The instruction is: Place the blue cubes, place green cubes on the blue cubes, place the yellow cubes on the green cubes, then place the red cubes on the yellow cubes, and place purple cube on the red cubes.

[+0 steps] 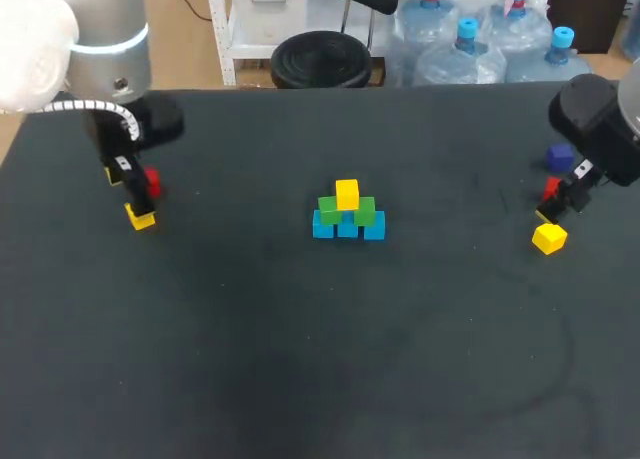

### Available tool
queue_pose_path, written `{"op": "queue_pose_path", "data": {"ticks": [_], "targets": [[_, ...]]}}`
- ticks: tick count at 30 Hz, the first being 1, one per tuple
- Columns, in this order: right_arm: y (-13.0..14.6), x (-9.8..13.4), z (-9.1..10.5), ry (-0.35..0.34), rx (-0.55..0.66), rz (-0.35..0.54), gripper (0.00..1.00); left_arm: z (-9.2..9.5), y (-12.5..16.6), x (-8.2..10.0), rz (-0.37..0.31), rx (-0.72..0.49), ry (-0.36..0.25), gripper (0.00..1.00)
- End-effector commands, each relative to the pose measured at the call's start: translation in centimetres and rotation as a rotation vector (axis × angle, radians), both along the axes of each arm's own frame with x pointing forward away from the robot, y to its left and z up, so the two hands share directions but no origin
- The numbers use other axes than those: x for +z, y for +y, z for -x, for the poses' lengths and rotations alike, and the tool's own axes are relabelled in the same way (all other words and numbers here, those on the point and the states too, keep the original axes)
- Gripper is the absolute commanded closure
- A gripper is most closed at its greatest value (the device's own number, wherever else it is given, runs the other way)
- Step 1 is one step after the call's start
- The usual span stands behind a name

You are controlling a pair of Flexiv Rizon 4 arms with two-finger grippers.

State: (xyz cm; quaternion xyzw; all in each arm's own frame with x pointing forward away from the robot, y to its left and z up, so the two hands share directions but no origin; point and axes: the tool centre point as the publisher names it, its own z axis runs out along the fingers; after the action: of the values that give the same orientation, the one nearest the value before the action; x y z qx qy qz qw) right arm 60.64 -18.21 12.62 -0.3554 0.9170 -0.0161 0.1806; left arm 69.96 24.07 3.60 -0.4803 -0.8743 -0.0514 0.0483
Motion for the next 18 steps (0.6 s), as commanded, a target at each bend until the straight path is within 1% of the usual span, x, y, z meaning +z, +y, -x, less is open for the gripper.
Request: {"op": "queue_pose_path", "data": {"ticks": [1, 4, 6, 10, 18], "targets": [[0.0, -0.1, 0.1, -0.005, -0.002, 0.001, 0.00, 0.3, 0.0, -1.1, 0.013, -0.012, -0.004, 0.00], [0.0, -0.1, 0.1, -0.005, -0.002, 0.001, 0.00, 0.5, 0.0, -1.7, -0.002, -0.036, -0.014, 0.00], [0.0, -0.1, 0.1, -0.005, -0.002, 0.001, 0.00, 0.6, 0.0, -1.9, -0.013, -0.050, -0.031, 0.00], [0.0, -0.1, 0.1, -0.005, -0.002, 0.001, 0.00, 0.5, 0.1, -2.7, -0.038, -0.057, -0.046, 0.00], [0.0, -0.1, 0.1, -0.005, -0.002, 0.001, 0.00, 0.3, -0.1, -3.4, -0.035, -0.073, -0.056, 0.00]]}}
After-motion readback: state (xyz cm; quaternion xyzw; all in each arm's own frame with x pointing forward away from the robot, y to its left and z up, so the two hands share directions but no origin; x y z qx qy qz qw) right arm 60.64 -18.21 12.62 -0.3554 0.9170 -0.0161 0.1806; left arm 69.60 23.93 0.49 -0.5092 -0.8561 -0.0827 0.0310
